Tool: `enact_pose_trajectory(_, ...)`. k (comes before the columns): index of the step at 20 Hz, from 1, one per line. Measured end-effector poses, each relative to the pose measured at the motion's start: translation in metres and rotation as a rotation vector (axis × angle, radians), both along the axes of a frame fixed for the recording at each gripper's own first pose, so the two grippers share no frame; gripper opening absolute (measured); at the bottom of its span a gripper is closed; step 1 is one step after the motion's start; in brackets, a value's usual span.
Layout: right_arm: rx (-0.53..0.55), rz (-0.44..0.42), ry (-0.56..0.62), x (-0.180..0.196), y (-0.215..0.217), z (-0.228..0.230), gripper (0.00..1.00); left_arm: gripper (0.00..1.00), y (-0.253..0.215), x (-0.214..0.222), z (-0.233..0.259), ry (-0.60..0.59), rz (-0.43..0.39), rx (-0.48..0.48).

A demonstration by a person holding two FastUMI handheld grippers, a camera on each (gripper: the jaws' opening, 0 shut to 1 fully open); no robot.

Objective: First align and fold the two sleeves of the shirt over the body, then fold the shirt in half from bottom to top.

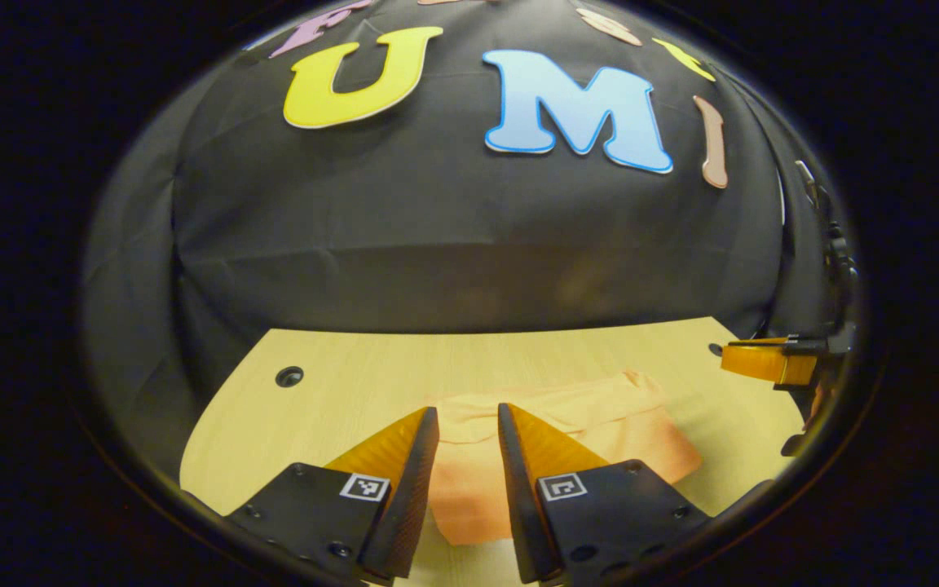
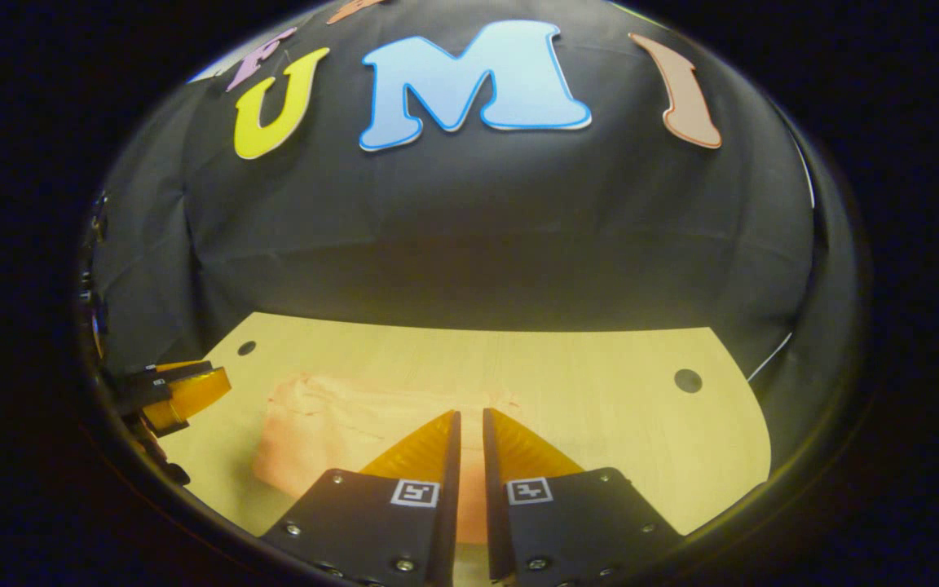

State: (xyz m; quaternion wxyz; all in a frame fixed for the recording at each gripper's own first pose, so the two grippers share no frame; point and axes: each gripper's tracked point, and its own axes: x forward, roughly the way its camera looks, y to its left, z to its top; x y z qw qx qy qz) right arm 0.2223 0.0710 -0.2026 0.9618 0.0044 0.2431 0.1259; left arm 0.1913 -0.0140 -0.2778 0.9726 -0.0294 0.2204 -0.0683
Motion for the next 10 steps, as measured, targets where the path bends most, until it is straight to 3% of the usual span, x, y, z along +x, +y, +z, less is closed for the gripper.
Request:
enact_pose_trajectory(5, 0.015, -0.012, -0.021, -0.087, -0.002, 0.021, 0.16, 0.52, -0.026, -0.084, 0.031, -0.033, -0.03, -0.003)
enact_pose_trajectory(6, 0.019, -0.02, -0.019, -0.105, -0.005, 0.021, 0.16, 0.48, -0.033, -0.101, 0.033, -0.031, -0.039, -0.007)
enact_pose_trajectory(7, 0.022, -0.029, -0.017, -0.122, -0.007, 0.022, 0.16, 0.52, -0.041, -0.118, 0.036, -0.031, -0.054, -0.017)
enact_pose_trajectory(10, 0.03, -0.059, -0.012, -0.166, -0.019, 0.022, 0.16, 0.52, -0.06, -0.161, 0.04, -0.031, -0.081, -0.017)
